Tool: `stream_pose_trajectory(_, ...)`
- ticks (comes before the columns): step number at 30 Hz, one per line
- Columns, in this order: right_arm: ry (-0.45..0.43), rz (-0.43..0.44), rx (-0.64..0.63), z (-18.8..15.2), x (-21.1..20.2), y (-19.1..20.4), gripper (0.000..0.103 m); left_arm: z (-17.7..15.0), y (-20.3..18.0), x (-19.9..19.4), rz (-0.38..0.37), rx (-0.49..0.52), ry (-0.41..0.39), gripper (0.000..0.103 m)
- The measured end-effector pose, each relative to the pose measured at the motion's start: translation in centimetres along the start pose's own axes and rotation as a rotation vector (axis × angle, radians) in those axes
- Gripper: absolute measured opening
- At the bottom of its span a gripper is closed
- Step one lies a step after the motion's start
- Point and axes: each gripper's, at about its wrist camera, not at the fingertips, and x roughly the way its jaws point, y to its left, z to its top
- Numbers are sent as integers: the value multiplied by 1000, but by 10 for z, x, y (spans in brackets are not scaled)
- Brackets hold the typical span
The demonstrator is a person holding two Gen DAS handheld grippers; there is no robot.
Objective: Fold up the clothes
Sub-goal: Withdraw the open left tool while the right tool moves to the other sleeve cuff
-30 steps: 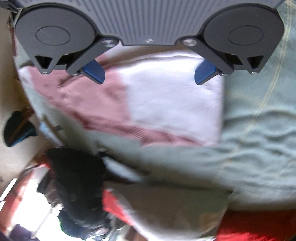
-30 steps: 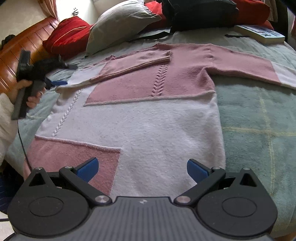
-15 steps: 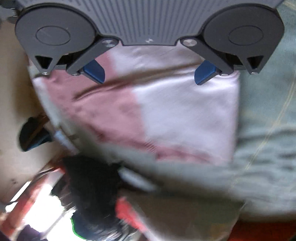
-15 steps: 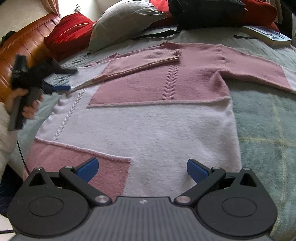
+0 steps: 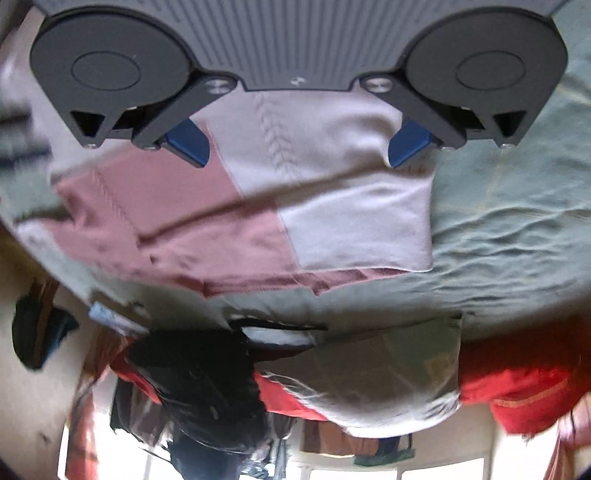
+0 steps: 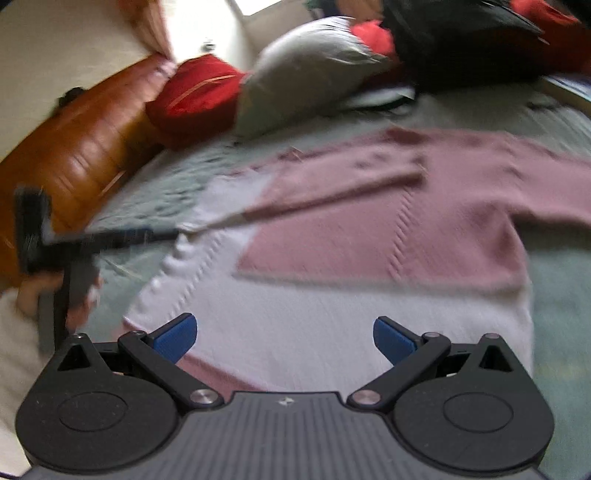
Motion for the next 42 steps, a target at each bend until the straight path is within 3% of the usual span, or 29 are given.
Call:
stream_pose_trajectory(3, -19, 52, 17, 32, 22, -12, 103, -12, -5, -7, 39, 20, -2, 102)
stream_pose_trajectory(9, -83, 196, 259, 75, 70, -64, 103, -36, -14, -20, 118, 59, -7, 102)
stream_pose_trajectory(14, -100, 312, 299, 118, 113, -55, 103, -36, -1, -22, 140, 4, -23, 102)
stream_pose_trajectory(17, -23, 294, 301, 131, 155, -40, 103, -37, 1, -21, 131, 0, -7, 102)
stream_pose_trajectory(20, 62, 221, 263, 132, 182, -32, 103, -40, 0, -21, 125, 19, 13, 102)
stream_pose_trajectory(23, 48, 205, 249, 129, 173, -40, 103, -43, -4, -23, 106, 32, 19, 102)
stream_pose_trajectory(28, -26, 24, 299, 121, 126, -87, 103, -45, -15, -23, 72, 52, 18, 102)
stream_pose_trajectory(33, -90, -10, 396, 109, 83, -116, 103, -47, -27, -29, 54, 76, 13, 102)
stream_pose_trajectory(35, -118, 21, 425, 106, 75, -117, 103, -48, -30, -32, 54, 79, 14, 102)
stream_pose_trajectory(40, -83, 208, 549, 87, 92, -122, 103, -50, -29, -35, 62, 72, 21, 102)
stream_pose_trajectory(42, -61, 182, 534, 83, 104, -120, 103, -50, -28, -34, 61, 71, 25, 102)
